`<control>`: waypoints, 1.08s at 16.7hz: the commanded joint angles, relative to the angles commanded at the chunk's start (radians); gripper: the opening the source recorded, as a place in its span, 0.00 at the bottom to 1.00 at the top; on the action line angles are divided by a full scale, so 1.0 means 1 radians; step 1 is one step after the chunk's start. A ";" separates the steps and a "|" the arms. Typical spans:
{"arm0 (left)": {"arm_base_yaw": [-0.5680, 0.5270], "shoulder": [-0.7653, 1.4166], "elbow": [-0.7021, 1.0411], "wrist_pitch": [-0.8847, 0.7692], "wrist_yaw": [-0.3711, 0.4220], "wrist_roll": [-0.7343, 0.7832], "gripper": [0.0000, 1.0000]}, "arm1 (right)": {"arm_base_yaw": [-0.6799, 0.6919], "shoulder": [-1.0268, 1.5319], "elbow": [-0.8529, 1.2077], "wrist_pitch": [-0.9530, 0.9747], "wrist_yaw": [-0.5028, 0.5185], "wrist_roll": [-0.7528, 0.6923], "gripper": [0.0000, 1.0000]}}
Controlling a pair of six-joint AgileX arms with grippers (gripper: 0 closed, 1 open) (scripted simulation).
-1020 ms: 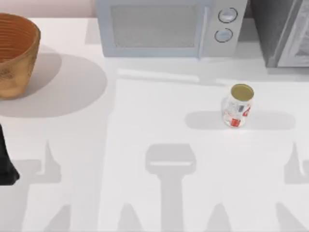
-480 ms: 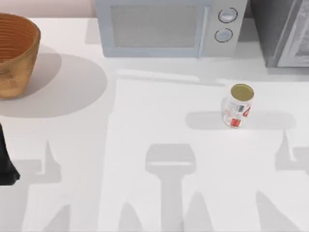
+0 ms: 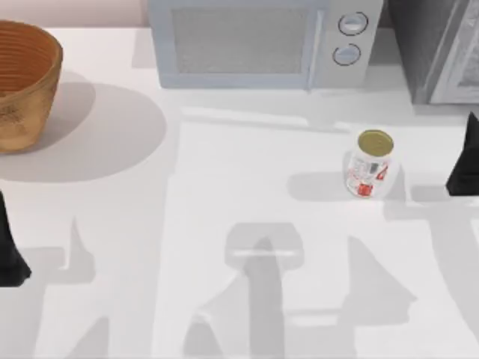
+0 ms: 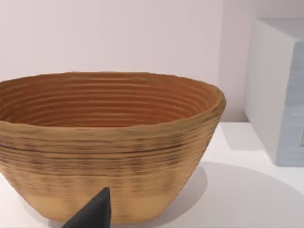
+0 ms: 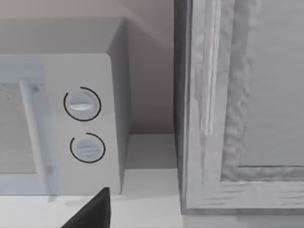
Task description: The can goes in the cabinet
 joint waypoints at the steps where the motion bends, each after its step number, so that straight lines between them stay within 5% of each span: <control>1: 0.000 0.000 0.000 0.000 0.000 0.000 1.00 | 0.028 0.101 0.020 0.074 0.031 0.004 1.00; 11: 0.000 0.000 0.000 0.000 0.000 0.000 1.00 | 0.274 0.996 0.201 0.734 0.303 0.033 1.00; 18: 0.000 0.000 0.000 0.000 0.000 0.000 1.00 | 0.344 1.259 0.256 0.928 0.381 0.040 1.00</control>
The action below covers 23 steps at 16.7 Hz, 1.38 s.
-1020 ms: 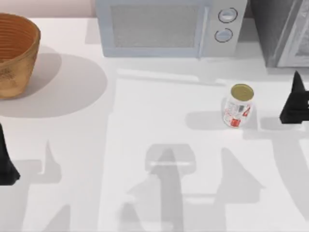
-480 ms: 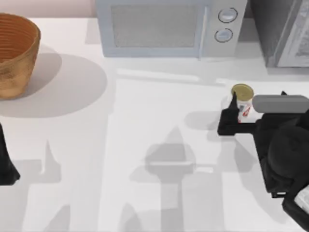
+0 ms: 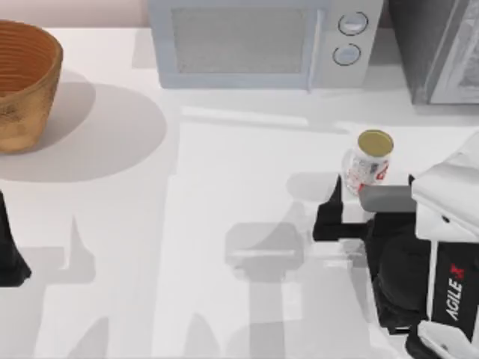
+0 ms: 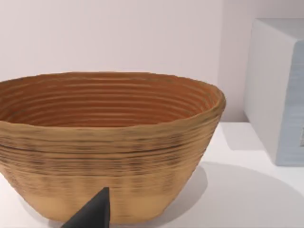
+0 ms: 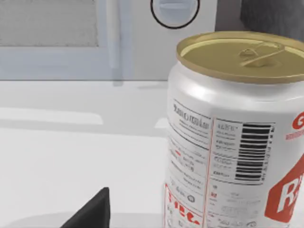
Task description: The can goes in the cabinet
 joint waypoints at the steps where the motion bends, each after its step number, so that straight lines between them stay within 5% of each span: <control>1: 0.000 0.000 0.000 0.000 0.000 0.000 1.00 | 0.000 0.000 0.000 0.000 0.000 0.000 1.00; 19: 0.000 0.000 0.000 0.000 0.000 0.000 1.00 | -0.122 0.045 0.203 -0.146 -0.121 -0.019 1.00; 23: 0.000 0.000 0.000 0.000 0.000 0.000 1.00 | -0.122 0.045 0.203 -0.146 -0.121 -0.019 0.70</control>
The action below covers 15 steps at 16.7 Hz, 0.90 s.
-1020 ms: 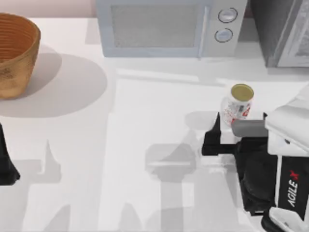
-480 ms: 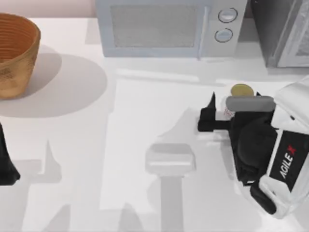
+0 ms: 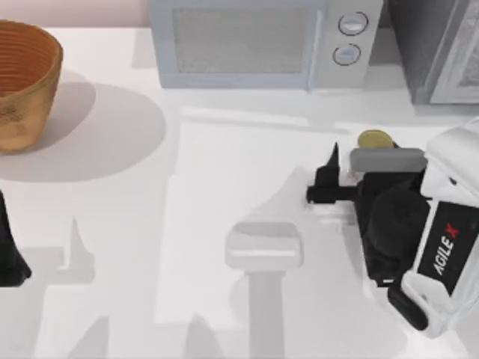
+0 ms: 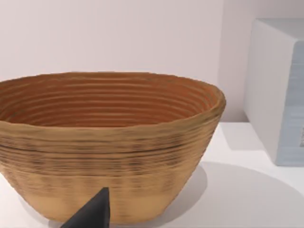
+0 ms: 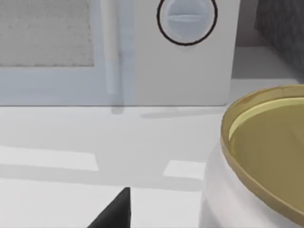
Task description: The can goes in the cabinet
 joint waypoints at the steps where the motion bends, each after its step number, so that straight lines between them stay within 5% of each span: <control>1: 0.000 0.000 0.000 0.000 0.000 0.000 1.00 | 0.000 0.000 0.000 0.000 0.000 0.000 0.62; 9: 0.000 0.000 0.000 0.000 0.000 0.000 1.00 | 0.000 0.000 0.000 0.000 0.000 0.000 0.02; 15: 0.000 0.000 0.000 0.000 0.000 0.000 1.00 | 0.000 0.000 0.000 0.000 0.000 0.000 0.00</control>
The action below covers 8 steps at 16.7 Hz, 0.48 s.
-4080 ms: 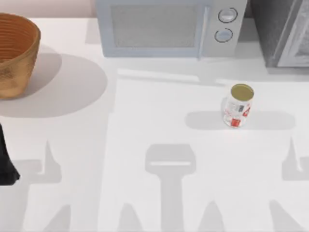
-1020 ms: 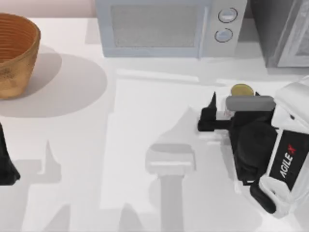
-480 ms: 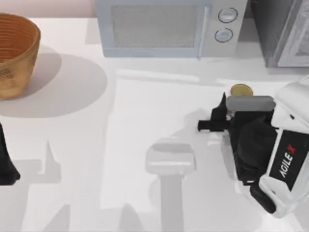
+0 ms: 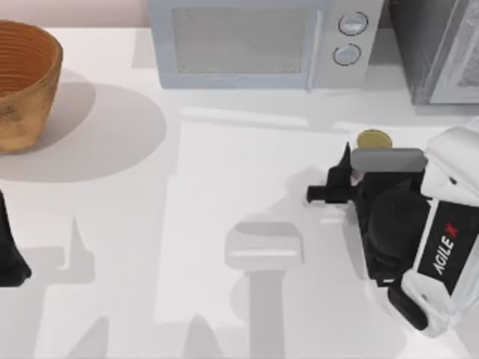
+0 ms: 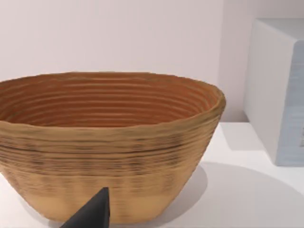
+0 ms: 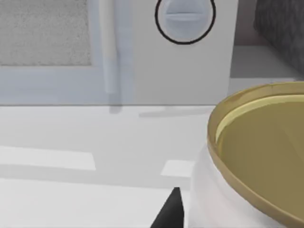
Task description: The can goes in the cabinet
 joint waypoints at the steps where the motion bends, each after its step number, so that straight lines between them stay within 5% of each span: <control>1: 0.000 0.000 0.000 0.000 0.000 0.000 1.00 | 0.000 0.000 0.000 0.000 0.000 0.000 0.00; 8: 0.000 0.000 0.000 0.000 0.000 0.000 1.00 | 0.001 -0.111 -0.003 -0.115 -0.003 0.000 0.00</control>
